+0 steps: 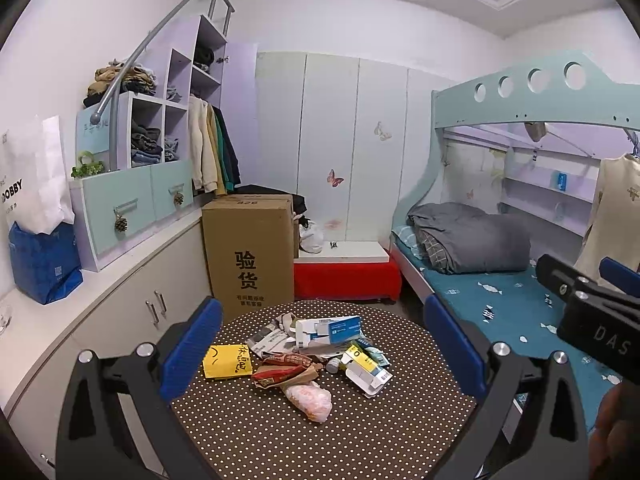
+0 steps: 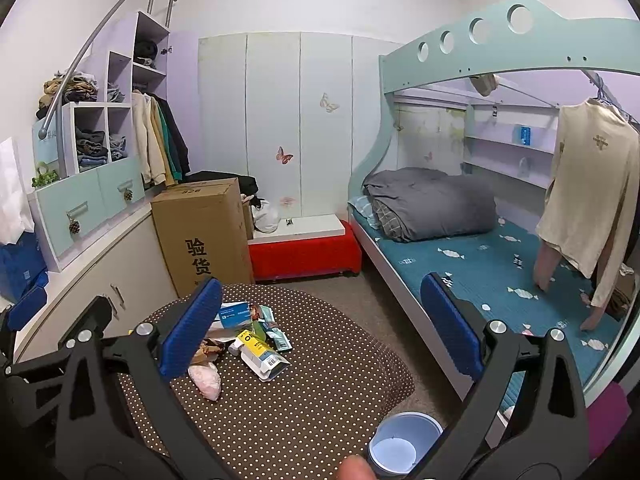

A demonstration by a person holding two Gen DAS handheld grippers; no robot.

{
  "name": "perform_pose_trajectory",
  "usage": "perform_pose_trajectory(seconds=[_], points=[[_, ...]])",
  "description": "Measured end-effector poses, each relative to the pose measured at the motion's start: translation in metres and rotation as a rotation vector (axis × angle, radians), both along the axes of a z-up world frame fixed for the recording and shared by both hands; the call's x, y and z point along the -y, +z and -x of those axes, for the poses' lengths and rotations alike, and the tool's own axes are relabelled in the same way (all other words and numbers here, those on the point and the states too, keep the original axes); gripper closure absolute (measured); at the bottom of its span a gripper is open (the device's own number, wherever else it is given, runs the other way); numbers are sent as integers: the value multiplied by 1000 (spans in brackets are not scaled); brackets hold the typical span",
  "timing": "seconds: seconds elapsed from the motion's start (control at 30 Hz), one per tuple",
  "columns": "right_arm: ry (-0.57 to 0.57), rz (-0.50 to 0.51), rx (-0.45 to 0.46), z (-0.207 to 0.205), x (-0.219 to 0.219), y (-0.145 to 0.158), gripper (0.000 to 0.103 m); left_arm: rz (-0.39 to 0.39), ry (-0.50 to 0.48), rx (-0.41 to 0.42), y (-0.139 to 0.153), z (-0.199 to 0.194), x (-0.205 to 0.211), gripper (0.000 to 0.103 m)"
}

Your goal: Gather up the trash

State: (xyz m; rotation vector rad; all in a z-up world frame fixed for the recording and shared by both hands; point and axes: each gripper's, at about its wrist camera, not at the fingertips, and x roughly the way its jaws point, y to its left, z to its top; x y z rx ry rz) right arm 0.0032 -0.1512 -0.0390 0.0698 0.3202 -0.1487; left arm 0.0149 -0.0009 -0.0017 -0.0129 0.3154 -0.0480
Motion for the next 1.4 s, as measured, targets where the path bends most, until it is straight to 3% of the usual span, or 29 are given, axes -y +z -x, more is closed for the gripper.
perform_pose_trajectory(seconds=[1.07, 1.4], points=[[10, 3, -9, -5, 0, -3, 6, 10, -1, -4, -9, -4, 3, 4], [21, 11, -80, -33, 0, -22, 6, 4, 15, -72, -31, -25, -11, 4]])
